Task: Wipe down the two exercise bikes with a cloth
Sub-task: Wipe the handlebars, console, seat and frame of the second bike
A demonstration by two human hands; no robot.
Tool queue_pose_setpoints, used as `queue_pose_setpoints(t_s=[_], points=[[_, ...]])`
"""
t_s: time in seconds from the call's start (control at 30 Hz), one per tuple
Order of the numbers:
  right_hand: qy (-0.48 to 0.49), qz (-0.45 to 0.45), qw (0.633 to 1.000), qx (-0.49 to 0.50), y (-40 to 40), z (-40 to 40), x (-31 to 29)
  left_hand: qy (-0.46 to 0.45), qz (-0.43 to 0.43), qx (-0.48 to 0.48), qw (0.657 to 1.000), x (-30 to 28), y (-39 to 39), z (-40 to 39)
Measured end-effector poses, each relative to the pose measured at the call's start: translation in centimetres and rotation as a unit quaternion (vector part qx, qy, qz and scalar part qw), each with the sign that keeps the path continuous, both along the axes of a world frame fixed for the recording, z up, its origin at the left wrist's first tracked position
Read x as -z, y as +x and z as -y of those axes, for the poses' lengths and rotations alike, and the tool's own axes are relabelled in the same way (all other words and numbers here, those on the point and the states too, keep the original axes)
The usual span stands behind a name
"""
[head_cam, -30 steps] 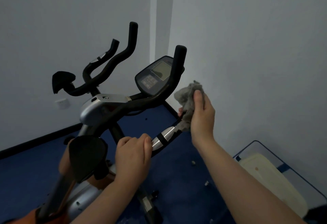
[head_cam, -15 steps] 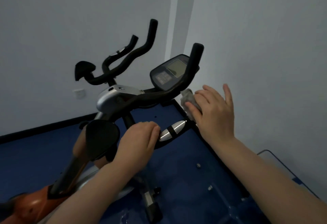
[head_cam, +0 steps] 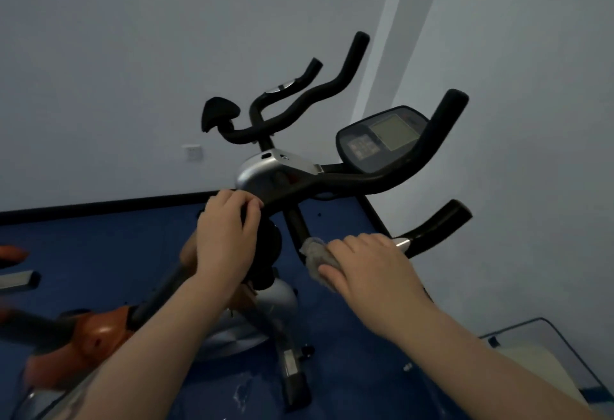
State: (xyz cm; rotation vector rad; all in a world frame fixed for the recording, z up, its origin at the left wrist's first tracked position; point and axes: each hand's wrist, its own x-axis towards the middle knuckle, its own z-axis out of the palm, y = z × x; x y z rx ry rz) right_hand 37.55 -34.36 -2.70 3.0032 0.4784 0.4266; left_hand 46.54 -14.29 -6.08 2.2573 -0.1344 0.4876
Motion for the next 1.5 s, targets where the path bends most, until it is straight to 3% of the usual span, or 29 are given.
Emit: queue_pose_setpoints(t_s=[0.13,0.2,0.3,0.47,0.63,0.7,0.8,0.9,0.97,1.03,1.17,1.27,1.37,1.5], points=[[-0.059,-0.033,0.995,0.067,0.3,-2.3,-0.1,-0.026,-0.042,0.007,0.999,0.8,0.2,-0.5],[-0.056,-0.125,0.986,0.098,3.2,-3.8,-0.3,-0.031,-0.039,0.015,0.999,0.8,0.3,-0.3],[-0.111,-0.274,0.954,0.053,6.7,-3.5,-1.0,-0.051,-0.036,0.015,0.998,1.0,0.2,-0.3],[-0.142,-0.282,0.947,0.057,5.5,-3.7,-0.4,-0.011,0.019,0.032,0.999,0.8,0.4,-0.2],[0.056,-0.295,0.938,0.172,9.2,-5.0,-0.4,0.034,0.055,0.040,0.997,0.3,0.2,-0.2],[0.097,-0.249,0.942,0.200,8.0,-5.3,0.4,0.043,0.052,0.050,0.996,0.5,0.2,-0.3],[0.019,-0.158,0.965,0.210,5.8,-5.3,1.4,0.053,0.034,0.071,0.995,0.5,0.4,-0.5],[0.045,-0.220,0.951,0.212,7.8,-5.0,0.7,0.055,0.035,0.105,0.992,0.7,0.7,-0.6],[0.123,-0.257,0.932,0.224,9.5,-5.3,0.2,0.003,0.016,0.112,0.994,0.8,0.8,-0.7],[0.163,-0.235,0.934,0.215,9.2,-5.7,0.5,-0.052,0.000,0.113,0.992,1.0,0.7,-0.8],[0.052,-0.144,0.973,0.173,5.7,-5.2,1.3,-0.082,0.008,0.124,0.989,1.0,0.6,-0.9],[0.031,-0.123,0.967,0.223,5.8,-5.8,1.5,-0.048,0.040,0.145,0.987,0.8,0.9,-1.0],[-0.030,0.000,0.964,0.263,4.0,-8.0,2.4,-0.027,0.061,0.172,0.983,0.5,0.8,-1.2],[-0.064,0.124,0.981,0.135,0.2,-4.5,3.2,0.013,0.082,0.201,0.976,0.7,0.6,-2.0]])
